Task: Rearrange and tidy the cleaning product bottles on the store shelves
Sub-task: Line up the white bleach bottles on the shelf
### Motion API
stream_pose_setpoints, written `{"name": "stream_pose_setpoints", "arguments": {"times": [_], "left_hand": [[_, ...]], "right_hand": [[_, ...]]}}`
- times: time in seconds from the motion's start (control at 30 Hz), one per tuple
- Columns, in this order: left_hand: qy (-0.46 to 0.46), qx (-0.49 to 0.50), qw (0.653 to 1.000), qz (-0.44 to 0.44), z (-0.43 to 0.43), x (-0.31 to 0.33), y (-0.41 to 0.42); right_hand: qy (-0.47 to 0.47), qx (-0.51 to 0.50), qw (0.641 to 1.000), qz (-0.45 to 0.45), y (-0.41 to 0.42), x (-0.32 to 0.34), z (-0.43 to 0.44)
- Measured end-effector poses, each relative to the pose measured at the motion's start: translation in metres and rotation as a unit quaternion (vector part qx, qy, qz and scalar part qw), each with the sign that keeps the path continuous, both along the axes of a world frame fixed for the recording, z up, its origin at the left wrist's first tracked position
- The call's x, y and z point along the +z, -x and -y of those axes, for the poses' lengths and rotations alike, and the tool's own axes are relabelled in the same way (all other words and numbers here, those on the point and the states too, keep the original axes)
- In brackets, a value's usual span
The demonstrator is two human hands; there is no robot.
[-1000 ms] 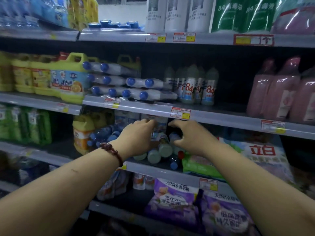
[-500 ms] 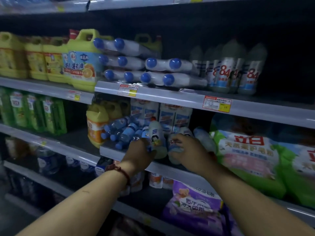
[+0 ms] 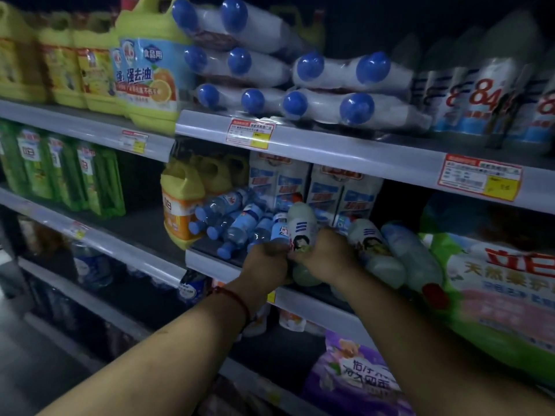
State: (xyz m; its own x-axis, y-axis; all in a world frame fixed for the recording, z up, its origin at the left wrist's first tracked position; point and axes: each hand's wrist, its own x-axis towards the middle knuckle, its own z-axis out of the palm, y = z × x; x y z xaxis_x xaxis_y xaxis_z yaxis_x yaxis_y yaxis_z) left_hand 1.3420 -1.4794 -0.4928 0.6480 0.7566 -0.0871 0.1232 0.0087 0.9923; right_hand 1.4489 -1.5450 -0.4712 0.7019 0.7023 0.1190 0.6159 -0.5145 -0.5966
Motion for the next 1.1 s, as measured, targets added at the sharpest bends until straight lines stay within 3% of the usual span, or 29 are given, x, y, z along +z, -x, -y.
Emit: {"name": "stream_pose_setpoints", "arguments": {"times": [0.1, 0.2, 0.43, 0.57, 0.83, 1.1], "left_hand": [[0.118, 0.029, 0.989, 0.088, -0.001, -0.009, -0.002], [0.159, 0.040, 0.979, 0.123, -0.004, -0.010, -0.001], [0.168, -0.065, 0.974, 0.136, 0.007, 0.004, 0.024], [0.165, -0.101, 0.969, 0.151, 0.026, 0.015, 0.048], [0.072, -0.102, 0.987, 0.100, 0.077, 0.026, 0.090], [0.039, -0.157, 0.973, 0.165, 0.113, 0.071, 0.118]], "right_hand": [[-0.014, -0.029, 0.999, -0.032, 0.001, 0.003, -0.005], [-0.072, -0.029, 0.988, -0.135, -0.006, 0.007, 0.002], [-0.209, 0.043, 0.916, -0.340, 0.005, 0.010, 0.039], [-0.203, 0.098, 0.879, -0.419, 0.020, 0.015, 0.070], [-0.122, 0.169, 0.891, -0.403, 0.058, 0.027, 0.129], [-0.153, 0.162, 0.941, -0.256, 0.081, 0.070, 0.176]]}}
